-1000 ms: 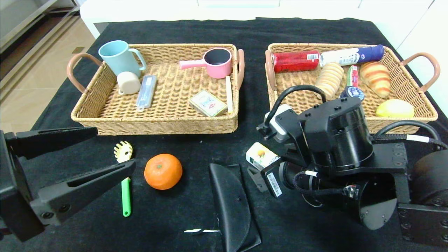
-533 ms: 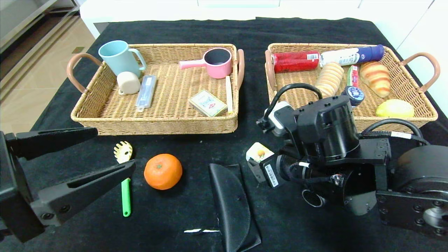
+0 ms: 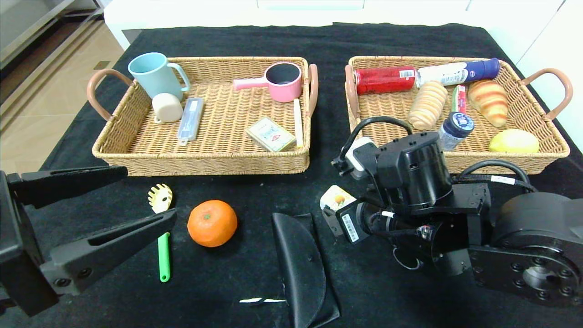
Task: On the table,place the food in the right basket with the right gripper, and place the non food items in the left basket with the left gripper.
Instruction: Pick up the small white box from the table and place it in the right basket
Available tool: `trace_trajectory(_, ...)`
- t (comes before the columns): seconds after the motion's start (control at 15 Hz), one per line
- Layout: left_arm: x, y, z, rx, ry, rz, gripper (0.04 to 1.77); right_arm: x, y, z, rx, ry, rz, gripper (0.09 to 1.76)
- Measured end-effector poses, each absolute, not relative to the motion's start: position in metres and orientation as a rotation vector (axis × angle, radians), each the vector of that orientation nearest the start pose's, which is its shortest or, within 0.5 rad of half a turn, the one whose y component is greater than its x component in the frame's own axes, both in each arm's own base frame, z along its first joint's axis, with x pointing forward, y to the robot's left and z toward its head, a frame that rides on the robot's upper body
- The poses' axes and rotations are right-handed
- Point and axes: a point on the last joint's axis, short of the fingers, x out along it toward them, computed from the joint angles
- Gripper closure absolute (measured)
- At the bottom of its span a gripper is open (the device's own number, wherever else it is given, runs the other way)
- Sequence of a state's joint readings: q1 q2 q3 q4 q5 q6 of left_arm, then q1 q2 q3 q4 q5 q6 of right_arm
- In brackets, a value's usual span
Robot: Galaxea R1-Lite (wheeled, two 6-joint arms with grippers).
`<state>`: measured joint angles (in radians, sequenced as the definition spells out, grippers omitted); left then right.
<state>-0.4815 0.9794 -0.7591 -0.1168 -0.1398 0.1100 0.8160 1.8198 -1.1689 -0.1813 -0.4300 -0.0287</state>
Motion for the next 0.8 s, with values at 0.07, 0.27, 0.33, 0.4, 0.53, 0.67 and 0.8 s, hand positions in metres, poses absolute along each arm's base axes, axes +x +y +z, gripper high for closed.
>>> trace_trajectory(0.07, 0.1061, -0.0591, 0.2739, 0.124, 0.069, -0.627, 0.09, 0.246, 0.2473, 0.1986, -0.305, 0.38, 0.384, 0.15)
trace_trajectory(0.27, 0.1067, -0.0593, 0.2728, 0.125, 0.074, -0.627, 0.09, 0.2487, 0.247, 0.1961, -0.307, 0.386, 0.377, 0.15)
trace_trajectory(0.33, 0.1067, -0.0593, 0.2728, 0.126, 0.073, -0.627, 0.09, 0.2493, 0.2468, 0.1959, -0.305, 0.384, 0.376, 0.15)
trace_trajectory(0.4, 0.1068, -0.0594, 0.2727, 0.129, 0.073, -0.627, 0.09, 0.2494, 0.2469, 0.1959, -0.304, 0.383, 0.375, 0.15)
trace_trajectory(0.53, 0.1069, -0.0594, 0.2726, 0.131, 0.072, -0.627, 0.09, 0.2496, 0.2469, 0.1953, -0.304, 0.383, 0.375, 0.26)
trace_trajectory(0.67, 0.1069, -0.0594, 0.2724, 0.131, 0.073, -0.627, 0.09, 0.25, 0.2473, 0.1943, -0.305, 0.385, 0.375, 0.6)
trace_trajectory(0.8, 0.1069, -0.0594, 0.2723, 0.131, 0.073, -0.626, 0.09, 0.2504, 0.2476, 0.1932, -0.307, 0.388, 0.375, 0.86)
